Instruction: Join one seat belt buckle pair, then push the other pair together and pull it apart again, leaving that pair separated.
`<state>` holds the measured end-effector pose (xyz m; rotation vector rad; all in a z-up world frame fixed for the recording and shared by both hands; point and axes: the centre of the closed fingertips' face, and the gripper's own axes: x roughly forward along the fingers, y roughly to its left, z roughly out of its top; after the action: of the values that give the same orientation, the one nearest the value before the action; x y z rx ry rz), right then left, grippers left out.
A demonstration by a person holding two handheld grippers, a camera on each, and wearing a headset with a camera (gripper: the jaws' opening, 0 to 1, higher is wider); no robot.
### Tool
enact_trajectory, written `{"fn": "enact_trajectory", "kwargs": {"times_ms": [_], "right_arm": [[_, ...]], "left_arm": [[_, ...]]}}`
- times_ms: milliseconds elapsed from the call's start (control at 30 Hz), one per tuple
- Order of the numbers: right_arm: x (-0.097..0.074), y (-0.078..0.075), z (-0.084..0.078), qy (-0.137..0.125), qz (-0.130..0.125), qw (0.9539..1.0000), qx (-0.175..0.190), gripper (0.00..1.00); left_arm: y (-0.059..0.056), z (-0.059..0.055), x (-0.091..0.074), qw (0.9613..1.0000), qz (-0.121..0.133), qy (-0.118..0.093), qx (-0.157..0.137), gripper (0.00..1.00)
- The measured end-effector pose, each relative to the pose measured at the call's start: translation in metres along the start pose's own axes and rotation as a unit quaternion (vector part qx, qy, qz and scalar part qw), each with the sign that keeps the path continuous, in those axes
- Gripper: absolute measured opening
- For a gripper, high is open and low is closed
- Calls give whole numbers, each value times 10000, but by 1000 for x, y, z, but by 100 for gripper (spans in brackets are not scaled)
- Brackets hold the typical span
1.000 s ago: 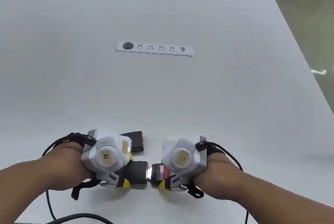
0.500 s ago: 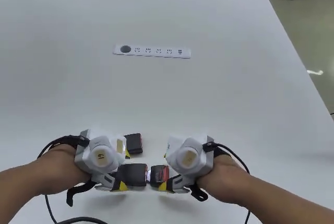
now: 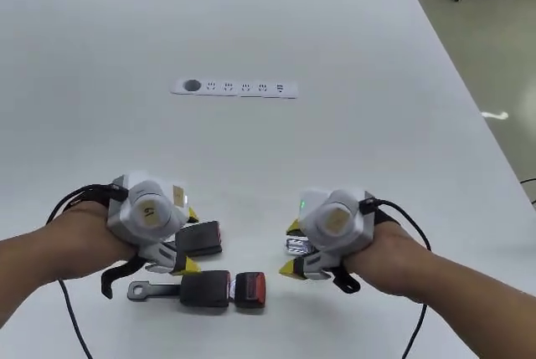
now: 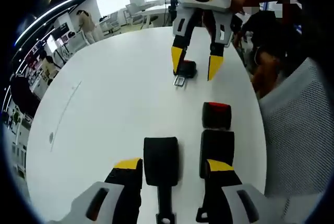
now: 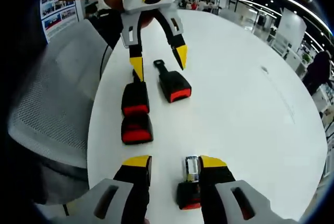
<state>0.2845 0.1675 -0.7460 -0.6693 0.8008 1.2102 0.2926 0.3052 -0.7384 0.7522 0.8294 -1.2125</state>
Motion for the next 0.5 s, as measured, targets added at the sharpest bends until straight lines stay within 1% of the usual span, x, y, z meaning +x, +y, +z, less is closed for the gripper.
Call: {"fn": "enact_trajectory", "kwargs": {"times_ms": [33,67,100,167,200,233,267,300,400,433,467,500], "right_arm": [[-1,-5,-10,73,-60,9999,37,33],[-1,-6,-13,94,-70,9999,49,33],[-8,-9,-23,172,-106,9998,82,33],[-8,-16,-34,242,-169,9995,100,34],[-9,-18,-37,267,-193,9994,98,34],[-8,-23,-44,295,-209,9993,119,33],[-9,-25,-45,272,-220,9993,115,33],[-13,-27,-45,310,-232,9991,180,33],[-15,-34,-49,308,-266,9990,191,33],[-16,-34,-49,307,-266,9990,193,33],[-14,-35,-51,322,-231,9990,187,34],[-12,-35,-55,374,-166,9990,161,34]], "left_arm": [[1,-4,1,10000,-23,66,3,49],[3,-10,4,9999,-51,153,-3,49],[4,-13,5,9998,-50,180,2,49],[10,-19,7,9998,-51,174,-45,49],[12,-22,10,9998,-67,156,-138,49],[14,-22,11,9998,-60,156,-140,49],[16,-23,13,9998,-53,157,-141,48],[17,-25,16,9996,-60,204,-186,48],[21,-28,21,9994,-104,249,-218,46],[21,-28,23,9994,-120,259,-180,45],[18,-23,22,9994,-163,289,-70,44],[18,-24,24,9993,-185,320,-26,43]]}}
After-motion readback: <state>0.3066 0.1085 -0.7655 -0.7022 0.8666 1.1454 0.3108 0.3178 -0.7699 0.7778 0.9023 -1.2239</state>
